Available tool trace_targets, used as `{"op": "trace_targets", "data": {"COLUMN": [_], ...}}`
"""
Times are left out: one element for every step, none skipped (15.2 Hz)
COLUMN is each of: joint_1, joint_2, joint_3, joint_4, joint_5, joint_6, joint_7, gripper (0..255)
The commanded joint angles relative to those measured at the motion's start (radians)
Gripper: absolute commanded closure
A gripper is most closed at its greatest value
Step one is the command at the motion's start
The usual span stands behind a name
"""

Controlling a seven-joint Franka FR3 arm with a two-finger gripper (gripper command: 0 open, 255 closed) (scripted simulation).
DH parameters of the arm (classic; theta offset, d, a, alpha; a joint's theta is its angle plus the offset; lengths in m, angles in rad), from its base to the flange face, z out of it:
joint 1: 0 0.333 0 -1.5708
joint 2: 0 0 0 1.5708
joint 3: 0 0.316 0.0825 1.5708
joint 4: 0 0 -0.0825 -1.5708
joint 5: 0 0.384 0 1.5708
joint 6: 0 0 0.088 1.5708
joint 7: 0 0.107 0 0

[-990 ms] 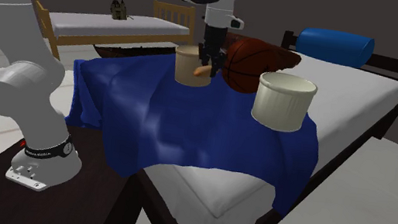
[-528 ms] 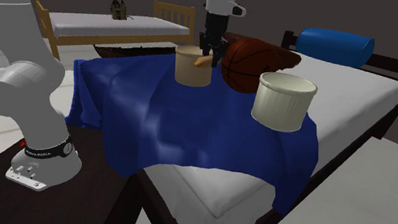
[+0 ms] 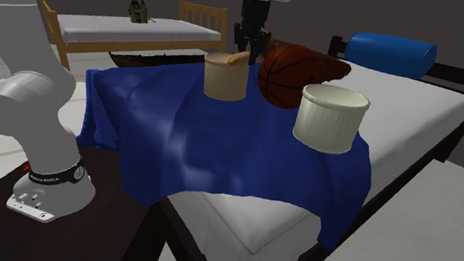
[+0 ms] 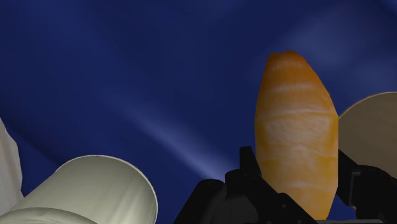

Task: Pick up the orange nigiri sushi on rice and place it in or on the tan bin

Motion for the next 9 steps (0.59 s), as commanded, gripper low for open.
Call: {"op": "trace_targets", "data": {"joint_1": [0.0,0.0,0.001,0.001,0.001,0.001,0.013,0.026,0.038], "joint_2": [0.004,0.006,0.009,0.012,0.015,0.015,0.024,0.034,0.045], "joint_3": [0.0,0.001,0.001,0.001,0.001,0.001,0.014,0.026,0.038], "joint_4": [0.032,0.048,0.065,0.082,0.099,0.101,0.112,0.123,0.136], "joint_5": [-0.001,-0.002,-0.002,-0.003,-0.004,-0.004,-0.005,-0.007,-0.01], "joint_6": [-0.028,-0.042,-0.057,-0.071,-0.085,-0.086,-0.087,-0.088,-0.09], "joint_7": [0.002,0.003,0.004,0.005,0.006,0.006,0.031,0.056,0.081], "gripper": [255,255,255,255,255,255,255,255,255]}}
